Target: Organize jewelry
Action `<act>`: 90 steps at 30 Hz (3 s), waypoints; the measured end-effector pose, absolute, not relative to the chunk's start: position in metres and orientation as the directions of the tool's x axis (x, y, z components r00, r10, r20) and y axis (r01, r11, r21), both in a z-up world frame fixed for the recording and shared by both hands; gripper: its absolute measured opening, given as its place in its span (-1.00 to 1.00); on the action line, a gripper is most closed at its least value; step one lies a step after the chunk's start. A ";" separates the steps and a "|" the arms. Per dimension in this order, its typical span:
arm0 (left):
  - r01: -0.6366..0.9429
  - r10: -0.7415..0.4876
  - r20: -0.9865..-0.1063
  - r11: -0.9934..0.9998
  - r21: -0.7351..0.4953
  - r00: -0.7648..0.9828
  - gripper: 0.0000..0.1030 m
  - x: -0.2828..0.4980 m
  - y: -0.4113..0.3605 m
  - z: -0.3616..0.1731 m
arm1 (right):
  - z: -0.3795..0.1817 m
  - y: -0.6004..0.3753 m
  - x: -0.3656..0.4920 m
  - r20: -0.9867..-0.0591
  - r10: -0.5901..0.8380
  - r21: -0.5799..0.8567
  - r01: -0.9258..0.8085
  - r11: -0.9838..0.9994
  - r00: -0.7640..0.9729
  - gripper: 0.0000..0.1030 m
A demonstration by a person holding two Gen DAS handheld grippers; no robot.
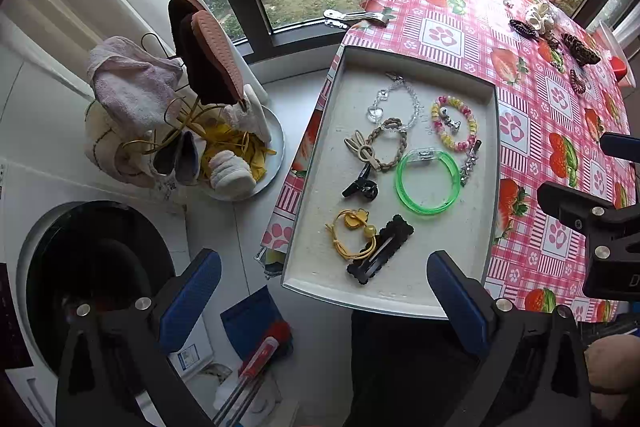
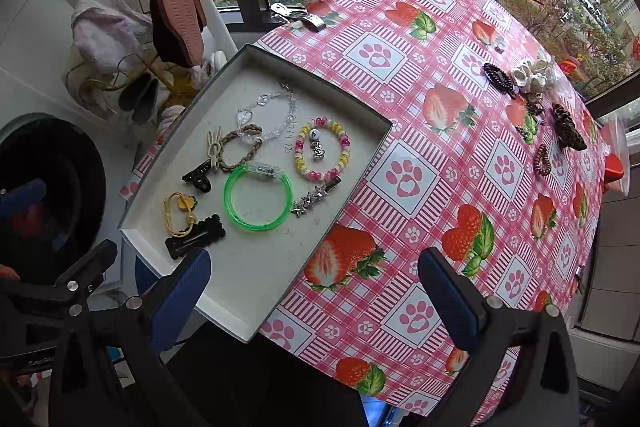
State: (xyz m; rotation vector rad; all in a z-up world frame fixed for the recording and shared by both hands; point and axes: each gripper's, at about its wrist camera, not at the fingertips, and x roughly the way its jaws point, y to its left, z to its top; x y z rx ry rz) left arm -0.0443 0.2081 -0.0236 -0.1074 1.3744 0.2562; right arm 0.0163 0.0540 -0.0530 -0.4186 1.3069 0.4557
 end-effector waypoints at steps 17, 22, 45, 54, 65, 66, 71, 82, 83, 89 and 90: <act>-0.274 0.093 -0.981 0.961 0.044 0.169 1.00 -0.048 0.202 -0.026 | -0.051 0.051 0.018 -0.979 0.093 -0.025 -0.559 0.829 0.183 0.99; -0.273 0.091 -0.981 0.961 0.041 0.171 1.00 -0.050 0.202 -0.026 | -0.052 0.050 0.017 -0.979 0.091 -0.027 -0.560 0.828 0.181 0.99; -0.277 0.092 -0.982 0.960 0.043 0.165 1.00 -0.053 0.200 -0.028 | -0.055 0.049 0.012 -0.981 0.087 -0.031 -0.580 0.814 0.173 0.99; -0.279 0.092 -0.982 0.959 0.044 0.164 1.00 -0.053 0.200 -0.028 | -0.055 0.050 0.012 -0.981 0.086 -0.031 -0.581 0.813 0.173 0.99; -0.280 0.092 -0.982 0.959 0.043 0.164 1.00 -0.052 0.200 -0.029 | -0.056 0.050 0.011 -0.981 0.086 -0.032 -0.585 0.810 0.173 0.99; -0.280 0.092 -0.982 0.959 0.044 0.164 1.00 -0.052 0.200 -0.029 | -0.056 0.051 0.012 -0.981 0.087 -0.032 -0.585 0.810 0.173 0.99; -0.281 0.093 -0.982 0.959 0.044 0.164 1.00 -0.052 0.201 -0.029 | -0.056 0.051 0.011 -0.981 0.086 -0.032 -0.585 0.810 0.172 0.99; -0.277 0.093 -0.982 0.960 0.045 0.163 1.00 -0.053 0.205 -0.032 | -0.056 0.054 0.010 -0.981 0.085 -0.032 -0.581 0.814 0.174 0.99; -0.277 0.093 -0.982 0.960 0.045 0.163 1.00 -0.053 0.204 -0.031 | -0.057 0.054 0.010 -0.981 0.085 -0.032 -0.580 0.814 0.174 0.99; -0.275 0.092 -0.982 0.960 0.045 0.162 1.00 -0.053 0.204 -0.031 | -0.056 0.055 0.009 -0.981 0.084 -0.032 -0.579 0.815 0.174 0.99; -0.275 0.092 -0.983 0.960 0.045 0.162 1.00 -0.053 0.204 -0.032 | -0.056 0.055 0.010 -0.981 0.084 -0.032 -0.579 0.815 0.174 0.99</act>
